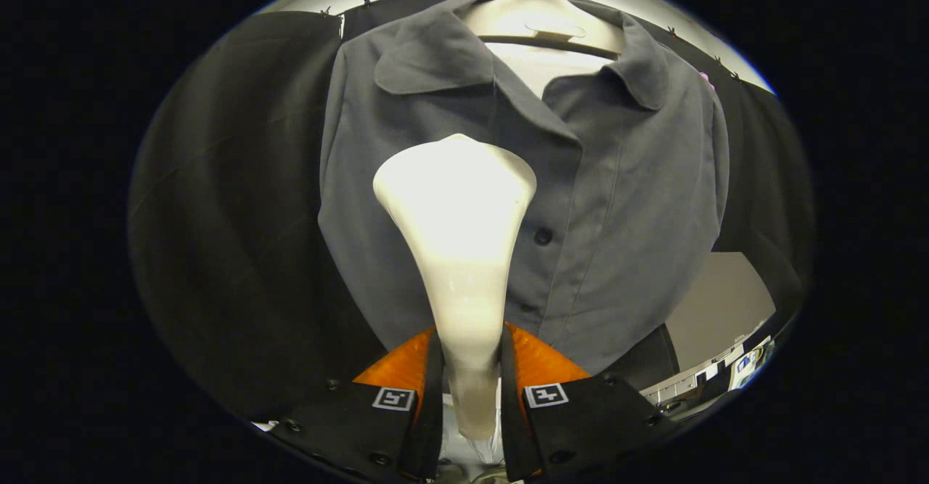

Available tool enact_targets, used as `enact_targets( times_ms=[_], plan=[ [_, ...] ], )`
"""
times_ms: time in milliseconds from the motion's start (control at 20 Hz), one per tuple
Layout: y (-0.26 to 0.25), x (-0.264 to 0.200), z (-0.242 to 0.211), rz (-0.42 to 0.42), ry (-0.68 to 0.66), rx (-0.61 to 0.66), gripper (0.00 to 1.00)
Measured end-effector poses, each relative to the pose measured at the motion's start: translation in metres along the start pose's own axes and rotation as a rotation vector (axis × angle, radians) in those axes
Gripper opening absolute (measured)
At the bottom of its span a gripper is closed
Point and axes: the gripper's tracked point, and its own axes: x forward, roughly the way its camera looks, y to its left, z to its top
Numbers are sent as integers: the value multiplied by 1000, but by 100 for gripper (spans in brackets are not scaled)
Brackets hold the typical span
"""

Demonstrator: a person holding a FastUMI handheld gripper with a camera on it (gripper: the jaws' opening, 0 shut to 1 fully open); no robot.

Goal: Iron the clothes twice with a garment steamer, once on the left side and once on the right side.

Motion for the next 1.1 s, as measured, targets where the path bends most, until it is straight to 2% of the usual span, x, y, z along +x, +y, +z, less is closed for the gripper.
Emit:
enact_targets(
  times_ms=[1100],
  plan=[
    [-13, 53, -172, -17, 269, 18, 42]
  ],
)
